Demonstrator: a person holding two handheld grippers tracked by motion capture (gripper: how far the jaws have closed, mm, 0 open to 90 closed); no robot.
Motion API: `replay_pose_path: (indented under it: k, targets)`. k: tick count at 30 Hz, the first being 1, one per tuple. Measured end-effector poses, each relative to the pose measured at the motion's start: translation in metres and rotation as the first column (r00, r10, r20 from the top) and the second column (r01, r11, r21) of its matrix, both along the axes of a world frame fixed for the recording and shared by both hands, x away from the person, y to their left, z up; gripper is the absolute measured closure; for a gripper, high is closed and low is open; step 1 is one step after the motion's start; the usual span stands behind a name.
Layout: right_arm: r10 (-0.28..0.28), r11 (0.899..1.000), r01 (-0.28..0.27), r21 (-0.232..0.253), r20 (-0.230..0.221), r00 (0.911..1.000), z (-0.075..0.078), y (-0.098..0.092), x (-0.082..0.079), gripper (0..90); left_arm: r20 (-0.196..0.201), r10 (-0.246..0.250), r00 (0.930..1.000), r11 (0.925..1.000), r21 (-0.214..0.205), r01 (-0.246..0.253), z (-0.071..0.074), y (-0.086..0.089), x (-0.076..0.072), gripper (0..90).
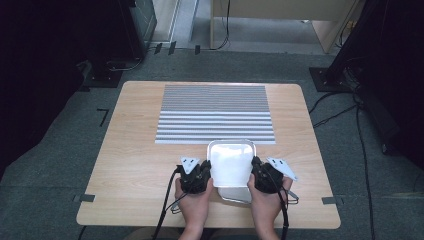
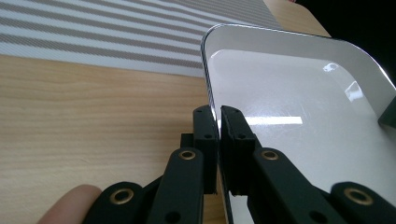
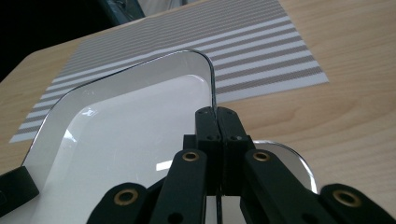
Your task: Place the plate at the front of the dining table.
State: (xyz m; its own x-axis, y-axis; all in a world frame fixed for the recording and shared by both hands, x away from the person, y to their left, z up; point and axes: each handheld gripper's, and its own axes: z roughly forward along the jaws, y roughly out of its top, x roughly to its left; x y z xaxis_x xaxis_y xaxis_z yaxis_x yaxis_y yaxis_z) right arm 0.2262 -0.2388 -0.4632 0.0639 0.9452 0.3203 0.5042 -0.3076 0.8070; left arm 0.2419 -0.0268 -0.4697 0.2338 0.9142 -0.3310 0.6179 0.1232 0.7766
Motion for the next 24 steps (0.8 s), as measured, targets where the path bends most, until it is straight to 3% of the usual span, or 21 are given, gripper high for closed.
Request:
replay_pose_path:
  k: [4, 11, 24]
  targets:
    - [0.014, 1.000, -0.014, 0.021, 0.001, 0.9999, 0.007, 0.011, 0.012, 90.0, 0.019, 0.019, 0.9996, 0.9998, 0.002, -0.019, 0.008, 0.013, 0.008, 86.6]
    - [0.038, 0.999, -0.038, 0.012, 0.017, 0.9991, 0.018, 0.027, 0.029, 90.0, 0.035, 0.047, 0.9983, 0.9989, -0.007, -0.046, 0.016, 0.028, 0.020, 86.6]
    - [0.066, 0.998, -0.066, 0.022, -0.003, 0.9978, 0.017, 0.047, 0.058, 90.0, 0.026, 0.085, 0.9961, 0.9963, -0.014, -0.085, 0.013, 0.047, 0.039, 86.6]
